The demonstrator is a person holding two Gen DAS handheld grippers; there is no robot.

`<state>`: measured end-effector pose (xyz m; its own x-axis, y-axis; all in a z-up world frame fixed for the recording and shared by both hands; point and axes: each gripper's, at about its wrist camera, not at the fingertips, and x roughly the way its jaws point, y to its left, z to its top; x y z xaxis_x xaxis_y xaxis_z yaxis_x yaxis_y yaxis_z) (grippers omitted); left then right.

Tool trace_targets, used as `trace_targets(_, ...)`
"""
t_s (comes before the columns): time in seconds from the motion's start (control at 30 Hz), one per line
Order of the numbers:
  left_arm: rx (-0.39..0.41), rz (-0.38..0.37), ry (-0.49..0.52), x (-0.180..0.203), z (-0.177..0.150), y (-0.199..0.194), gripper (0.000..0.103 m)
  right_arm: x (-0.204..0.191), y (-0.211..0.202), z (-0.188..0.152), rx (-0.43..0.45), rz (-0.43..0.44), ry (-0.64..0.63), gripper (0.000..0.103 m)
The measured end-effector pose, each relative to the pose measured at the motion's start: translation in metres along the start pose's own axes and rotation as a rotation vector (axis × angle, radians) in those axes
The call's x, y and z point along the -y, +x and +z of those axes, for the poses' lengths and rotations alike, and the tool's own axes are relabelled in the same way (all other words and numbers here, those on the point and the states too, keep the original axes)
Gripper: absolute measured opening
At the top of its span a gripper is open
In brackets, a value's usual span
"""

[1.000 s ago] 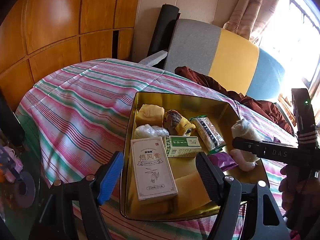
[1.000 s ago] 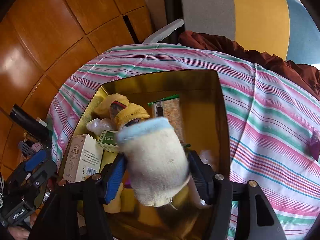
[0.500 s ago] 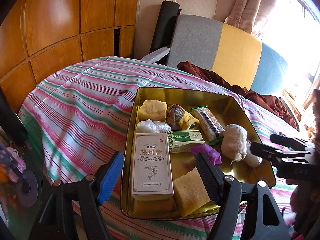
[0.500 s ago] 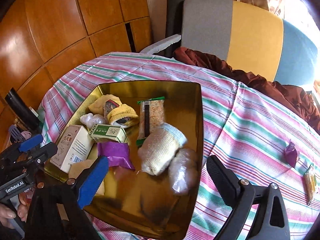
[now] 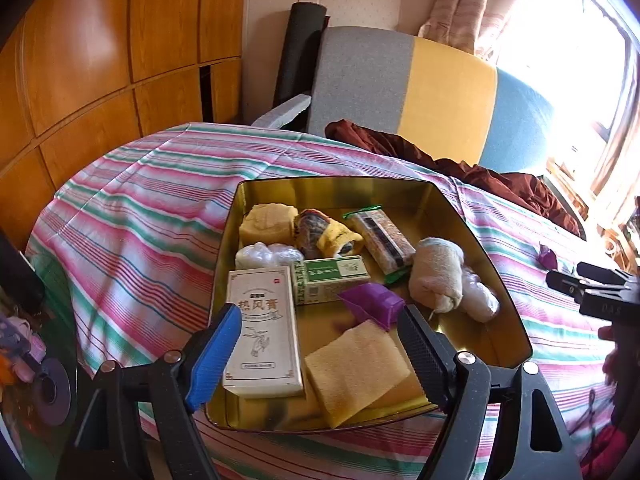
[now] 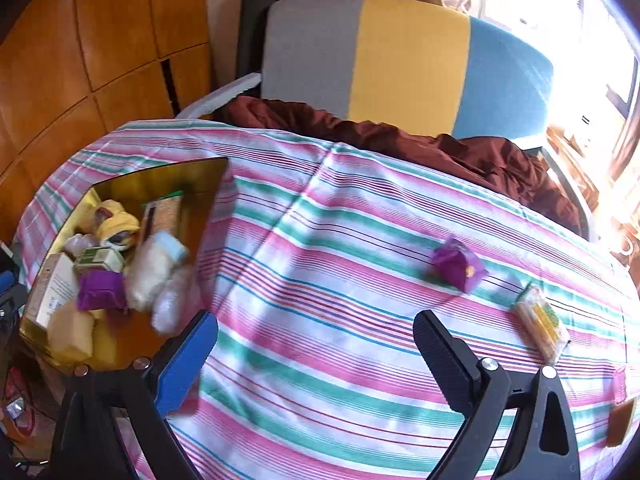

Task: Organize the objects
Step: 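Move both tools back toward the purple pouch and last snack bar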

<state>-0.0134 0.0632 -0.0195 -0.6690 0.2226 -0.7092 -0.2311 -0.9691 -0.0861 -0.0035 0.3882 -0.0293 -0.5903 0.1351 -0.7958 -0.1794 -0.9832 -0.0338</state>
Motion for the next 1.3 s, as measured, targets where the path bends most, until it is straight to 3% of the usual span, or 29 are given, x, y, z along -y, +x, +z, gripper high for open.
trace_targets(0.27,-0.005,-0.035,0.068,0.029,0.004,0.001,0.083,0.113,0.003,0.000,-0.010,-0.203,0.149,0.101)
trace_targets(0.43,-0.009,-0.077,0.131,0.057,0.008,0.002,0.083,0.191,0.010,-0.010,-0.013,-0.296,0.330,0.101)
trace_targets(0.53,-0.014,-0.107,0.171,0.078,0.011,0.003,0.083,0.231,0.013,-0.029,-0.007,-0.303,0.493,0.101)
trace_targets(0.63,-0.025,-0.135,0.214,0.102,0.016,0.007,0.084,0.264,0.014,-0.044,-0.037,-0.246,0.685,0.101)
trace_targets(0.9,-0.086,-0.267,0.289,0.184,0.028,0.028,0.084,0.286,0.004,-0.062,-0.035,-0.183,0.854,0.101)
trace_targets(1.17,-0.288,-0.398,0.188,0.262,0.043,0.083,0.084,0.280,0.003,-0.059,-0.041,-0.147,0.838,0.101)
trace_targets(1.3,-0.361,-0.396,0.149,0.302,0.050,0.118,0.083,0.279,0.005,-0.056,-0.038,-0.121,0.835,0.101)
